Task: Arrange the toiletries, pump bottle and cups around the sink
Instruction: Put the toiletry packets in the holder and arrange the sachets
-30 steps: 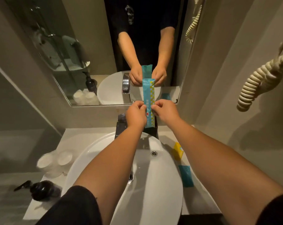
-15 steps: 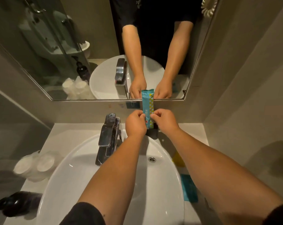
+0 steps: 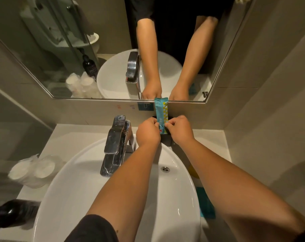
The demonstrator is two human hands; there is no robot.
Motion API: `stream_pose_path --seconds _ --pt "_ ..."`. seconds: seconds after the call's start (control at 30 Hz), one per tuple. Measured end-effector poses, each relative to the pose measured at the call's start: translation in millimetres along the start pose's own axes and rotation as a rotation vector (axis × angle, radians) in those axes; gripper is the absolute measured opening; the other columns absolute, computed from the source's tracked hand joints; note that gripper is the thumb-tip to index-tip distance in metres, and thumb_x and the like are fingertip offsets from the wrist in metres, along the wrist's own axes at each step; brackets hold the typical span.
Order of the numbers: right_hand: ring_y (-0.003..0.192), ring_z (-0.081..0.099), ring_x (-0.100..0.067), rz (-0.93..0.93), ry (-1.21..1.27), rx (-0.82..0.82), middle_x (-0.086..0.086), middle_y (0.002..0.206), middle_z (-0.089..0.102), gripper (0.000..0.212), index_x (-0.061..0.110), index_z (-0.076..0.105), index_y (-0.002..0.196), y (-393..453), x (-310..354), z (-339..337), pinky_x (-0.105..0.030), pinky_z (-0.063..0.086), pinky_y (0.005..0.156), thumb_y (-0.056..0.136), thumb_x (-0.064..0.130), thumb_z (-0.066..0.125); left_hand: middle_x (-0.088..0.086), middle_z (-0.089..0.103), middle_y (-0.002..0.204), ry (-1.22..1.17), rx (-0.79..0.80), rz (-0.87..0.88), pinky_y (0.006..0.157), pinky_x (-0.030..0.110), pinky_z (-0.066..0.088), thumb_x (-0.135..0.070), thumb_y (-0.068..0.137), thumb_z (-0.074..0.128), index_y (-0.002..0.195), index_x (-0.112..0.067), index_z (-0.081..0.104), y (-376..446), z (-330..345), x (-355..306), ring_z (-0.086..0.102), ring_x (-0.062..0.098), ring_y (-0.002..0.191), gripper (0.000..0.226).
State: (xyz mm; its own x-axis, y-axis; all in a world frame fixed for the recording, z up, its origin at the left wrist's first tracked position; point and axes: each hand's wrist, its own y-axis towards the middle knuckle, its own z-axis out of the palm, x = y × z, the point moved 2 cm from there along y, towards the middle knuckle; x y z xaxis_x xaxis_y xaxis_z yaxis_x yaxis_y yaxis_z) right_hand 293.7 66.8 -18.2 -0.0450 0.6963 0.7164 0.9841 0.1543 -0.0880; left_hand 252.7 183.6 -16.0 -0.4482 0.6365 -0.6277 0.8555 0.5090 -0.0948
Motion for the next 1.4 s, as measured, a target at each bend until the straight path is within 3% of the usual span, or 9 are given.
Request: stream_pose_path --seconds 0.27,0.47,0.6,0.7,0.97,1.13,1.4 --pt "0.075 0.053 -0.016 0.019 0.040 -0.019 -0.008 0.099 0.052 0.019 0.013 0.072 0.076 0 -7 1 -0.026 0.039 0.072 0.090 0.023 0.063 0.004 0.070 0.096 0.020 -0.020 0.025 0.059 0.029 0.035 -0.028 0.096 0.048 0.107 -0.024 0.067 2 1 -1 0.051 0.017 0.072 0.022" --pt "0.078 0.057 -0.022 0.023 0.021 -0.001 -0.010 0.096 0.061 0.023 0.013 0.072 0.073 0 -6 -2 -0.027 0.040 0.069 0.090 0.025 0.062 0.005 0.070 0.097 0.028 -0.012 0.022 0.060 0.029 0.037 -0.028 0.096 0.047 0.107 -0.023 0.067 2 0 -3 0.053 0.019 0.074 0.024" --pt "0.084 0.060 -0.023 0.019 0.021 0.014 -0.012 0.101 0.065 0.022 0.010 0.075 0.084 -1 -6 -4 -0.028 0.045 0.071 0.091 0.026 0.062 0.005 0.070 0.098 0.019 0.003 0.029 0.064 0.031 0.045 -0.029 0.097 0.046 0.110 -0.023 0.068 0 -1 -3 0.061 0.023 0.082 0.025" --pt "0.083 0.056 -0.020 0.022 0.022 -0.006 -0.009 0.105 0.059 0.018 0.013 0.075 0.088 -3 -5 -6 -0.025 0.039 0.072 0.090 0.025 0.063 0.005 0.070 0.099 0.007 0.001 0.046 0.067 0.034 0.050 -0.028 0.097 0.046 0.111 -0.022 0.067 -3 -2 -3 0.062 0.024 0.084 0.026" --pt "0.092 0.060 -0.022 0.006 0.049 -0.063 -0.008 0.111 0.056 0.022 0.012 0.070 0.106 -13 -2 -21 -0.030 0.048 0.082 0.088 0.024 0.065 0.006 0.068 0.108 0.044 -0.044 0.125 0.073 0.038 0.048 -0.030 0.096 0.047 0.118 -0.019 0.063 -14 -13 -5 0.059 0.027 0.097 0.030" --pt "0.097 0.059 -0.027 -0.097 -0.120 -0.125 -0.010 0.114 0.059 0.026 0.010 0.068 0.110 -34 0 -47 -0.034 0.050 0.082 0.090 0.024 0.059 0.005 0.063 0.103 0.237 -0.148 0.353 0.077 0.036 0.041 -0.033 0.096 0.048 0.106 -0.018 0.059 -39 -30 -9 0.051 0.025 0.098 0.022" --pt "0.114 0.050 -0.026 -0.188 -0.623 -0.133 -0.006 0.124 0.060 0.038 0.017 0.060 0.123 -117 -34 -85 -0.037 0.040 0.096 0.094 0.037 0.046 0.005 0.059 0.113 0.552 0.005 0.829 0.092 0.036 0.038 -0.038 0.093 0.043 0.111 -0.014 0.053 -102 -33 -13 0.049 0.026 0.108 0.032"
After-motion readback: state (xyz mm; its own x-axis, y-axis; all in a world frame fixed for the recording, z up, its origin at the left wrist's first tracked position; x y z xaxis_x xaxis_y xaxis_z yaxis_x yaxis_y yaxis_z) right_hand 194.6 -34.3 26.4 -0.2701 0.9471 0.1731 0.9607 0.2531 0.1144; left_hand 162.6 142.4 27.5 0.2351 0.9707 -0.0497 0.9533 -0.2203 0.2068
